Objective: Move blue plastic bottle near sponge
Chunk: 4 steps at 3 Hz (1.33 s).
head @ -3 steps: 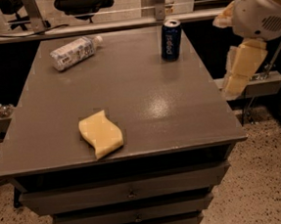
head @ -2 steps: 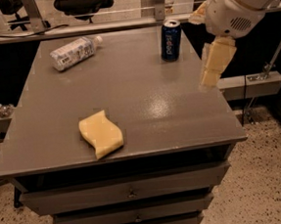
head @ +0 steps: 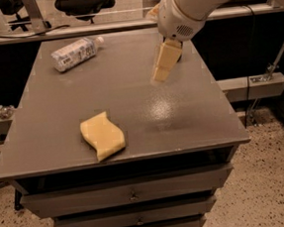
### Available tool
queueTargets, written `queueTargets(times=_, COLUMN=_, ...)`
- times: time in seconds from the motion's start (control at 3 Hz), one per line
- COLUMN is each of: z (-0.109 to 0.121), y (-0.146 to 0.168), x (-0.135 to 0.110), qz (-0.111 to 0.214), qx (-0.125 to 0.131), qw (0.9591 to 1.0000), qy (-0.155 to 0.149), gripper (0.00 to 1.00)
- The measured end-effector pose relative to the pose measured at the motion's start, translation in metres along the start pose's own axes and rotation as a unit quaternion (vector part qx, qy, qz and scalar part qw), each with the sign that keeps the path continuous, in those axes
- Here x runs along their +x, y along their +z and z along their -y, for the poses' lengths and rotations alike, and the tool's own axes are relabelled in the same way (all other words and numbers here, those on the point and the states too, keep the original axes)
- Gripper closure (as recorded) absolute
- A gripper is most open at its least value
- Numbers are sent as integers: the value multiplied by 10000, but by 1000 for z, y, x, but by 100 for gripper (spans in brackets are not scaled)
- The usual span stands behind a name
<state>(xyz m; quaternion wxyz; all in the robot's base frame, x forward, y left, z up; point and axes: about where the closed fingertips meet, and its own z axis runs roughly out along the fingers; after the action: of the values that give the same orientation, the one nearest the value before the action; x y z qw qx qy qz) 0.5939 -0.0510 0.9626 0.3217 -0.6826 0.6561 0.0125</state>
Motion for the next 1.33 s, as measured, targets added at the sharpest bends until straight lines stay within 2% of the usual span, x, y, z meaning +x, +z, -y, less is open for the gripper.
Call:
queueTargets(times=0.33, z=26, y=32, x=-48, qz=427, qx=140, qw=9990, qy=90, gripper=0)
queueTargets(times=0.67, z=26, y=32, x=-48, qz=427, qx=140, qw=9990, qy=90, gripper=0)
queueTargets(times=1.0, z=32, y=46, x=-57, qz=584, qx=147, qw=9982, qy=-13, gripper=0)
queueTargets(times=1.33, z=53, y=77, x=-69, qz=838, qx=218, qw=9962, qy=-86, gripper=0)
